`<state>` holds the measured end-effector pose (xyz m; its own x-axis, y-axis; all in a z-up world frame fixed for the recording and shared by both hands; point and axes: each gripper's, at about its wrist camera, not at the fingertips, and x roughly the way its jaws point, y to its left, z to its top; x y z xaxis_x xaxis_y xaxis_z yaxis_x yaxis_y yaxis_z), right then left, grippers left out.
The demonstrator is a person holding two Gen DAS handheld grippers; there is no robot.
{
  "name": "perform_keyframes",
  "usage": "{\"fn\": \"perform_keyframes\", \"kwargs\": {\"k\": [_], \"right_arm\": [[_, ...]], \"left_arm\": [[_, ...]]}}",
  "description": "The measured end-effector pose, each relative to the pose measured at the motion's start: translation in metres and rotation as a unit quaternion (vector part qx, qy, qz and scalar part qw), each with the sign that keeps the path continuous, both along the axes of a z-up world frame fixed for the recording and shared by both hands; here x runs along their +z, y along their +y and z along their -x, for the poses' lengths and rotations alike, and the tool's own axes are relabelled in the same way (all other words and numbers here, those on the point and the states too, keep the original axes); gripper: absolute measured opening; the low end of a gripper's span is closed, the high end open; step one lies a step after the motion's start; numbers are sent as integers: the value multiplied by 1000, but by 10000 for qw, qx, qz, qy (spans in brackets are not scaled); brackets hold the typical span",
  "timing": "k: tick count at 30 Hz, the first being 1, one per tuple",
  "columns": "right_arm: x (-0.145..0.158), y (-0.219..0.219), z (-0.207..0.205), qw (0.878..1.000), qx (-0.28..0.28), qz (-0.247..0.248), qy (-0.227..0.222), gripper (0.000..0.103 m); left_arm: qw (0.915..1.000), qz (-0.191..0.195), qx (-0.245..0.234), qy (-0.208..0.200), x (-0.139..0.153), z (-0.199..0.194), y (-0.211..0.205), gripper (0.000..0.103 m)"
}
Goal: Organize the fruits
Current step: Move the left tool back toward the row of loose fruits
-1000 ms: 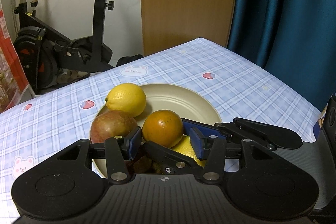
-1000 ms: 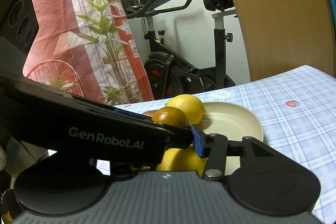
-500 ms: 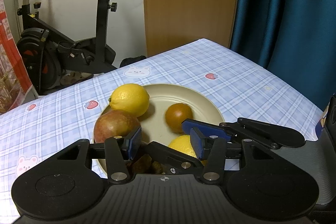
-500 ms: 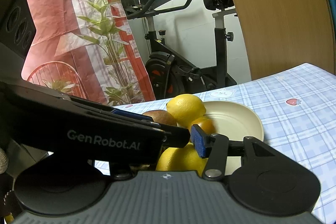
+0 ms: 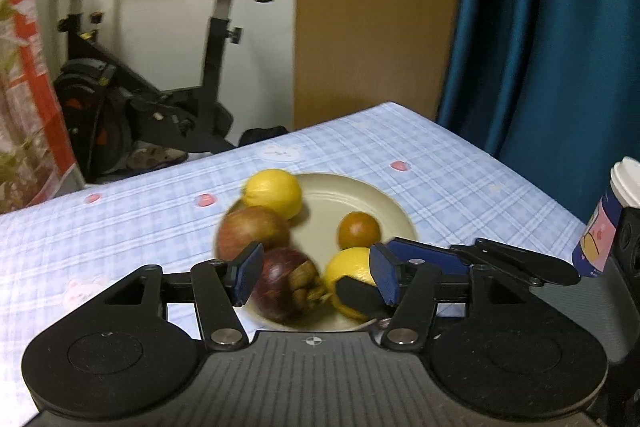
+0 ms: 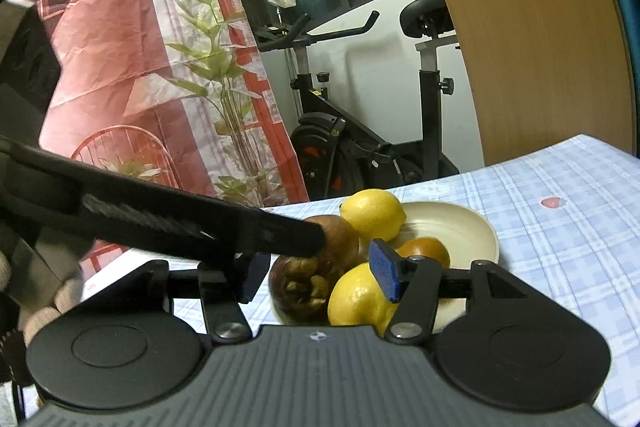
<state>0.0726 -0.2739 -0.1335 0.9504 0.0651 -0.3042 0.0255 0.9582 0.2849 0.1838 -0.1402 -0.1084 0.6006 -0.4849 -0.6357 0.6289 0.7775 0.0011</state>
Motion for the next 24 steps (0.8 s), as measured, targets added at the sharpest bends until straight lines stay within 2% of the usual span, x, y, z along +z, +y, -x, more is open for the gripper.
{"fn": "perform_keyframes", "kwargs": {"k": [6, 12, 24], "right_arm": [[3, 8, 7, 9999, 66, 1, 113, 58], [6, 27, 14, 9991, 335, 144, 211, 58], [2, 67, 14, 9920, 971, 463, 654, 58]], "left_arm": [[9986, 219, 485, 58, 9, 9, 42, 62], [9958, 141, 910, -24, 13, 27, 85, 62], [9897, 226, 1363, 386, -4, 64, 143, 62]]}}
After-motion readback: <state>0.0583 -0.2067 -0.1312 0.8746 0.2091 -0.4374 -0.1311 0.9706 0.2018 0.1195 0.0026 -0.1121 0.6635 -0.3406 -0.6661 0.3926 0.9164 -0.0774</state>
